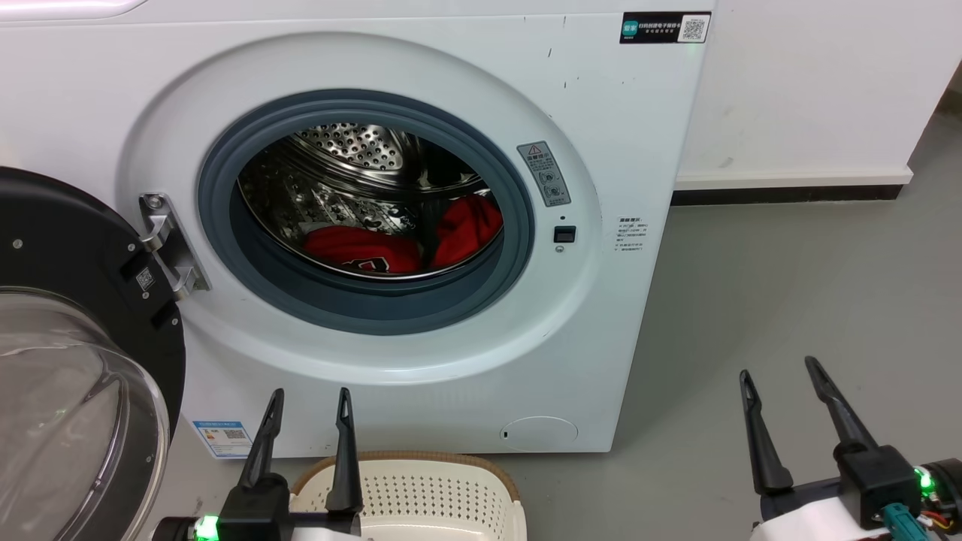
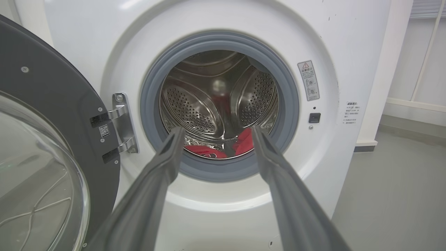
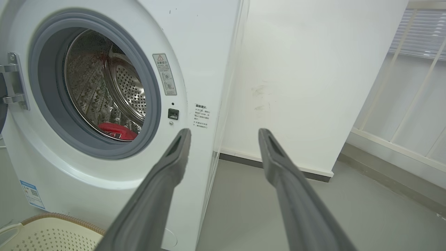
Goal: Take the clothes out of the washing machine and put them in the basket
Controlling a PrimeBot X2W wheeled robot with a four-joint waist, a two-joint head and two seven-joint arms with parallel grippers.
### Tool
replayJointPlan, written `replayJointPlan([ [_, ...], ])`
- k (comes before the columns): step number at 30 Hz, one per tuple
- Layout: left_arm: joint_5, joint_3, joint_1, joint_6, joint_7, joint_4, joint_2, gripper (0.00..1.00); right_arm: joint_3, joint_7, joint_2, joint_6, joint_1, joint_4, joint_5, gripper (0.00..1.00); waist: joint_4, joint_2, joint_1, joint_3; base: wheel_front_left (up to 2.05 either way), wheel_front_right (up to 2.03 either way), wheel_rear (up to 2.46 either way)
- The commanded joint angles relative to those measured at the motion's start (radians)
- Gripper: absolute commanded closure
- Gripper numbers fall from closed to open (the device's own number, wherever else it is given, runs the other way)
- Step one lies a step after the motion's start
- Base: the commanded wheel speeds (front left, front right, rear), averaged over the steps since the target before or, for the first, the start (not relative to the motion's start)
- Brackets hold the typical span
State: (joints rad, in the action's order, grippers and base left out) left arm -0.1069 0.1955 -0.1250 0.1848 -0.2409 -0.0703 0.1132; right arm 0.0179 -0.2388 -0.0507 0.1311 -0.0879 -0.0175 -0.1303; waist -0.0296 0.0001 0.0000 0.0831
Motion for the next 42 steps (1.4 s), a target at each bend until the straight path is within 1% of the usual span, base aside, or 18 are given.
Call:
replayJointPlan([
  [1,0.022,0.001,-0.015,-0.001,-0.007,0.004,0.000,0.00,-0.007,-0.009,0.001,-0.001,-0.009,0.010,-0.005,0.00,-0.001,-0.0001,0.0000,0.002,0.00,0.00,0.00],
  [13,0.087,-0.019,-0.032,-0.025,-0.027,0.066,-0.018,0.00,-0.004,-0.029,0.001,-0.001,-0.020,0.080,-0.061,0.00,-0.005,-0.0001,0.0000,0.010,0.00,0.00,0.00],
  [16,0.097,-0.020,-0.031,-0.023,-0.026,0.067,-0.021,0.00,-0.002,-0.027,0.001,-0.001,-0.015,0.094,-0.050,0.00,-0.005,-0.0001,0.0000,0.010,0.00,0.00,0.00],
  [21,0.090,-0.025,-0.032,-0.033,-0.025,0.081,-0.026,0.00,-0.002,-0.027,0.001,-0.001,-0.009,0.105,-0.039,0.00,-0.006,-0.0001,0.0000,0.010,0.00,0.00,0.00],
  [33,0.096,-0.038,-0.033,-0.044,-0.025,0.087,-0.036,0.00,0.003,-0.027,0.001,-0.001,0.003,0.104,-0.030,0.00,-0.014,-0.0001,0.0000,0.009,0.00,0.00,0.00],
  [37,0.100,-0.043,-0.024,-0.058,-0.025,0.086,-0.022,0.00,-0.010,-0.027,0.001,-0.001,0.014,0.109,-0.031,0.00,-0.043,-0.0001,0.0000,-0.008,0.00,0.00,0.00],
  [42,0.109,-0.040,0.023,-0.084,-0.025,0.102,0.015,0.00,-0.002,-0.027,0.001,-0.001,0.032,0.113,-0.016,0.00,-0.100,-0.0001,0.0000,-0.057,0.00,0.00,0.00],
])
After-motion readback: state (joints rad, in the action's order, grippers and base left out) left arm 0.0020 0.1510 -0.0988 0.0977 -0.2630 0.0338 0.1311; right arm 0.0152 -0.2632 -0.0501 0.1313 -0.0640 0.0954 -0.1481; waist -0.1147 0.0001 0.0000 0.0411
